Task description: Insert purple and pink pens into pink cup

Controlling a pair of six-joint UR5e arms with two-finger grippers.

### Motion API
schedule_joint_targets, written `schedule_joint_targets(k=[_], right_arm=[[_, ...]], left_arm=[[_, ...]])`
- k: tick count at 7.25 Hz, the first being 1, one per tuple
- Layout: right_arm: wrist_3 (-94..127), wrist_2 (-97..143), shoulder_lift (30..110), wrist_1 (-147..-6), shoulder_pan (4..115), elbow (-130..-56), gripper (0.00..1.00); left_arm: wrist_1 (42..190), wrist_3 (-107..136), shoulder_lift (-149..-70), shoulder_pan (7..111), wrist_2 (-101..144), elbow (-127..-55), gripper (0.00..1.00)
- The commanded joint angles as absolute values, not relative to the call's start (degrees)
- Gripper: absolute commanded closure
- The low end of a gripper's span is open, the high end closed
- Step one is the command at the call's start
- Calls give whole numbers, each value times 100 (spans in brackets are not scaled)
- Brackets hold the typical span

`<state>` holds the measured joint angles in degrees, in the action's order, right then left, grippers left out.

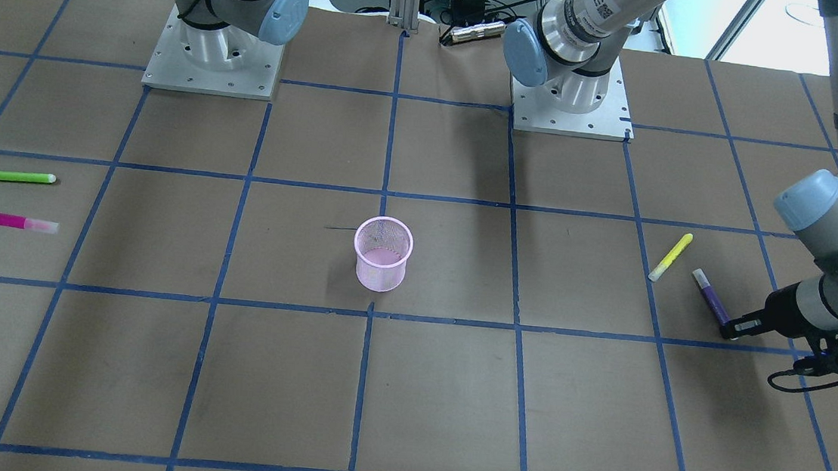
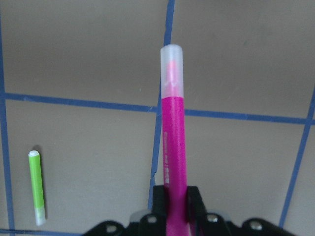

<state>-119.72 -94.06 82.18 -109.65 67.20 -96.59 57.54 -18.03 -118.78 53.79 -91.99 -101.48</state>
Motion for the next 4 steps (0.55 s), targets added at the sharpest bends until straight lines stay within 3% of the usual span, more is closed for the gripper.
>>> schedule_joint_targets(k=[1, 4], right_arm=[[-11560, -9728, 8227, -10287, 7835, -9187, 100], [-8911, -10158, 8043, -9861, 9513, -8895, 100]], left_arm=[[5774, -1810, -11752, 5379, -9220, -10099, 100], [6352, -1819, -11602, 5388, -9334, -9319, 100]])
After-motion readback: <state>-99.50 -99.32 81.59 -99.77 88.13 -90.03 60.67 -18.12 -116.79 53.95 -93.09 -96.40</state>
